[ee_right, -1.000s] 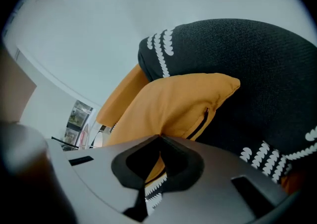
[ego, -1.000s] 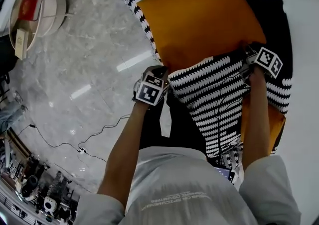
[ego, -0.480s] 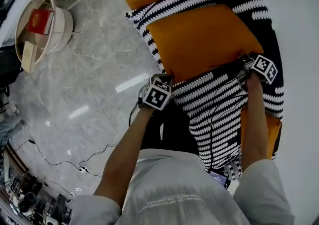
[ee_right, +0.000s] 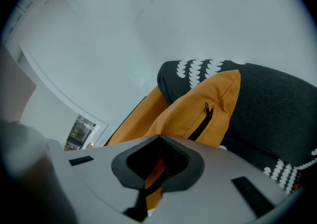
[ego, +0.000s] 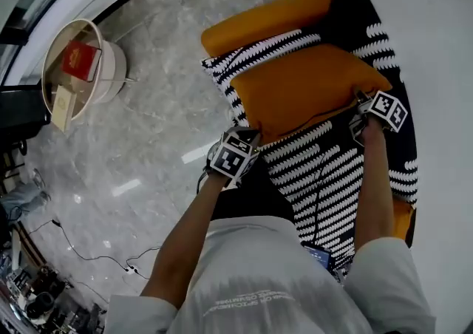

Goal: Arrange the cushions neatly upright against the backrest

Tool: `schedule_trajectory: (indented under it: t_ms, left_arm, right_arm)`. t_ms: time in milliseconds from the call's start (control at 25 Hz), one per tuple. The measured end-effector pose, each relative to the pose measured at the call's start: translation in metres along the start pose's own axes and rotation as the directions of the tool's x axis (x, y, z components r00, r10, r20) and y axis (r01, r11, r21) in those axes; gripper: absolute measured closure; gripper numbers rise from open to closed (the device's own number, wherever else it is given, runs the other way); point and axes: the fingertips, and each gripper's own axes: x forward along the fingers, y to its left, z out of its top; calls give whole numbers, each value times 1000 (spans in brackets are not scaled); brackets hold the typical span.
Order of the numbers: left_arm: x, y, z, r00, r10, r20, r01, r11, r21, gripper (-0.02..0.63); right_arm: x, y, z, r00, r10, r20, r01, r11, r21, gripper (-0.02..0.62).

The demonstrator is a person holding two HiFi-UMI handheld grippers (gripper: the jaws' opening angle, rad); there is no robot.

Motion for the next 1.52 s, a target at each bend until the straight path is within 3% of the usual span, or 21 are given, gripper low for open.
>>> schedule_trajectory:
  t_ms: [280, 760, 1040, 1240, 1400, 1520]
  left_arm:
    - [-26, 49, 61, 997, 8, 70, -1, 995, -100, 585]
    - [-42, 120, 129, 988, 47, 146, -19, 982, -190, 584]
    - [-36, 179, 157, 972, 105, 211, -31, 944, -329, 583]
    - [-40, 222, 186, 965, 145, 220, -56, 928, -370, 583]
    - [-39, 233, 193, 960, 183, 214, -90, 919, -383, 583]
    - [-38, 247, 199, 949, 212, 232, -109, 915, -389, 583]
  right_arm:
    - [35, 50, 49, 999, 13, -44, -17, 997, -81, 583]
    - [94, 107, 105, 993, 76, -86, -90, 980, -175, 583]
    - [153, 134, 131, 989, 96, -114, -119, 971, -210, 583]
    - [187, 161, 156, 985, 76, -153, -112, 964, -241, 583]
    - [199, 164, 161, 985, 60, -163, -101, 960, -260, 583]
    - [217, 168, 164, 985, 12, -171, -67, 944, -324, 583]
